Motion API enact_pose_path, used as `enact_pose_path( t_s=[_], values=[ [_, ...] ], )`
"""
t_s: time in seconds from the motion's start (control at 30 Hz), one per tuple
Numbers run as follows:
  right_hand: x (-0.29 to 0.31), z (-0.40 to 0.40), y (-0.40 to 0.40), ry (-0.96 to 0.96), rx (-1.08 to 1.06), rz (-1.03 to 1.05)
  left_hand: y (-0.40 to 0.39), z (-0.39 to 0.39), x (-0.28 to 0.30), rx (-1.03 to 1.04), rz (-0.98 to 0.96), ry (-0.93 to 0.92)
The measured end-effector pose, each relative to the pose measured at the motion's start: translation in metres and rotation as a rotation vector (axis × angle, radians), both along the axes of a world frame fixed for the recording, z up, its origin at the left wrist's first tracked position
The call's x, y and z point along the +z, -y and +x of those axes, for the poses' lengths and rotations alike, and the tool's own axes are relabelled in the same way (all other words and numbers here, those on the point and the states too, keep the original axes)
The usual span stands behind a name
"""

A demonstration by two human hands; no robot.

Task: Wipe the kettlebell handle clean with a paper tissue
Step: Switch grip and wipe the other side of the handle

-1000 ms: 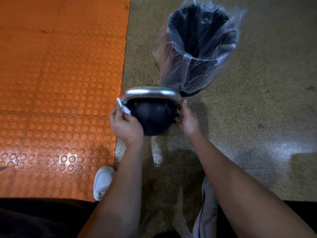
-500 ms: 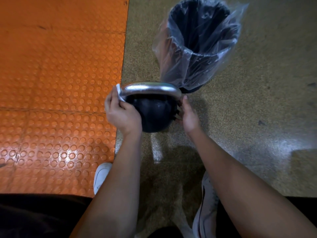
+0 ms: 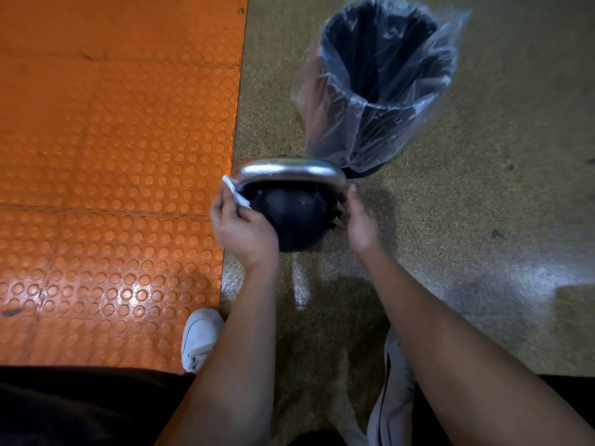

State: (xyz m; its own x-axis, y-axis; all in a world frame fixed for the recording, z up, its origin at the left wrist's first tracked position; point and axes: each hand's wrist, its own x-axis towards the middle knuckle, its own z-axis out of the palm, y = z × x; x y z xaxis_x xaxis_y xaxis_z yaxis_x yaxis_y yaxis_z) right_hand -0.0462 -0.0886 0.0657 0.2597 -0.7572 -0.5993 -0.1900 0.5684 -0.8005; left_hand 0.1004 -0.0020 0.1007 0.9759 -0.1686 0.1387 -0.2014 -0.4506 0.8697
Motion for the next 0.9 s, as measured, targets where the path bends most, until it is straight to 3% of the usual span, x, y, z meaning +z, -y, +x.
enact_pose_path(
  t_s=[0.1, 0.23, 0.4, 0.57, 0.77, 0.9],
  values=[
    [-0.002, 0.001, -0.002, -0.03, 0.001, 0.003, 0.004, 0.0, 0.001, 0.042, -0.01, -0.029],
    [-0.01, 0.0, 0.001, -0.06, -0.014, 0.02, 0.008, -0.002, 0.01, -0.009, -0.062, 0.074],
    [-0.015, 0.0, -0.002, -0.054, 0.015, 0.011, 0.001, -0.009, 0.001, 0.019, -0.03, -0.046],
    [-0.023, -0.001, 0.004, -0.055, -0.014, 0.028, 0.009, -0.002, 0.008, 0.006, -0.062, 0.06],
    [-0.023, -0.002, 0.004, -0.06, -0.001, 0.014, 0.007, -0.003, -0.001, 0.062, -0.012, -0.072],
    [-0.029, -0.001, 0.004, -0.05, 0.002, 0.003, 0.013, 0.0, 0.01, 0.027, -0.086, 0.042]
  ],
)
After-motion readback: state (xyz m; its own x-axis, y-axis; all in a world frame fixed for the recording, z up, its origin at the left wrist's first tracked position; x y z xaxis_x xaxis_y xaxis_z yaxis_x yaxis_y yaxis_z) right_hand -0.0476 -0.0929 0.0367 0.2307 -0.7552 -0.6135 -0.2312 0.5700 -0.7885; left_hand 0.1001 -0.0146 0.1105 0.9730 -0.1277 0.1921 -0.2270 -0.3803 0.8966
